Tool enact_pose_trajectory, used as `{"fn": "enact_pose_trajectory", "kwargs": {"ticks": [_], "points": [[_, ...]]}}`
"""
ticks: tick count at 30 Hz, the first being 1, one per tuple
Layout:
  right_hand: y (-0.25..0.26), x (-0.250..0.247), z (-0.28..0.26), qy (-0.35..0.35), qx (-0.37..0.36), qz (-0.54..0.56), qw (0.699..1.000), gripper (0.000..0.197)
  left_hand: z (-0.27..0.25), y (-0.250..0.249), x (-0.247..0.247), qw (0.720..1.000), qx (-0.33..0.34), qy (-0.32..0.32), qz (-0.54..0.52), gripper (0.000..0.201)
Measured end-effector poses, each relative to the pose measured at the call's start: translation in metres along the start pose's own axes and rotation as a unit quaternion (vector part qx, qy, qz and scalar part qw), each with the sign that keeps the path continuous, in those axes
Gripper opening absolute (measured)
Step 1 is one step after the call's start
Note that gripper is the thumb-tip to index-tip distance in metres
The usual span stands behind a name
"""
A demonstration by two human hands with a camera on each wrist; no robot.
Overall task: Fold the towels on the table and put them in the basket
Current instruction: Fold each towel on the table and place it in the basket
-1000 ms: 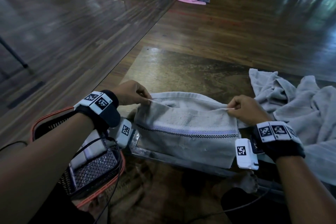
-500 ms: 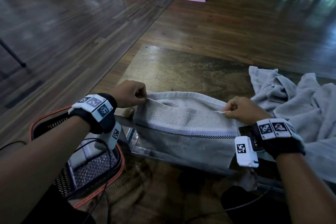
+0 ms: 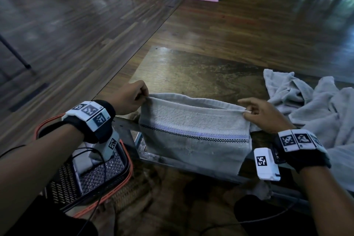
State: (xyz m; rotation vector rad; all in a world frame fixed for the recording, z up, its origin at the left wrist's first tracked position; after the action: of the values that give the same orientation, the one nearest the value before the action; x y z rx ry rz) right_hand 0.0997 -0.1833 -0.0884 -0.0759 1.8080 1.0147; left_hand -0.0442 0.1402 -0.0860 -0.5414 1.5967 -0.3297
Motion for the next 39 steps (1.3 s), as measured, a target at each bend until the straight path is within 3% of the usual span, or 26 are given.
{"fn": "enact_pose_trajectory", "kwargs": {"ticks": [3,11,19,25,28,34,39], "points": [[0.001,0.004,0.005,0.017,0.002,-0.036,0.999,0.023,-0.002,0.008,-0.004,0.998,-0.025,-0.005,-0.061,0.02],[-0.004,0.016,0.014,0.041,0.015,-0.073,0.996,0.014,0.002,0.012,-0.016,0.999,-0.036,-0.037,0.016,0.014],[-0.008,0.016,0.013,0.04,0.026,-0.065,0.997,0.023,0.007,0.0,-0.013,0.998,-0.018,-0.036,0.042,0.019],[-0.01,0.012,0.006,0.034,0.025,-0.036,0.998,0.019,-0.001,-0.002,-0.018,0.999,0.003,-0.035,0.019,0.018],[-0.006,0.006,-0.008,0.008,0.013,-0.031,0.999,0.019,-0.012,-0.008,-0.021,0.999,0.021,-0.023,-0.012,0.016],[0.011,-0.011,-0.071,-0.089,-0.032,-0.009,0.996,0.01,-0.068,-0.051,-0.034,0.994,0.088,-0.064,-0.025,0.008],[0.027,-0.031,-0.126,-0.132,-0.09,0.173,0.972,0.015,-0.121,-0.076,-0.053,0.972,0.112,-0.138,-0.154,0.007]]}}
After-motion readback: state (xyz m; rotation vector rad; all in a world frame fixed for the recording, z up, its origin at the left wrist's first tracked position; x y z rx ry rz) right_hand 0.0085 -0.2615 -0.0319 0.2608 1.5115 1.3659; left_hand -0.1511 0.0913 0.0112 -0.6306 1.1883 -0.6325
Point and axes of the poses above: each hand's wrist, its own z-axis towards the middle knuckle, its own x-axis out of the palm, y = z × x, the point moved 9 cm from there along z, towards the middle knuckle, and after that the axes turned 9 degrees about y, right-handed, at the moved point
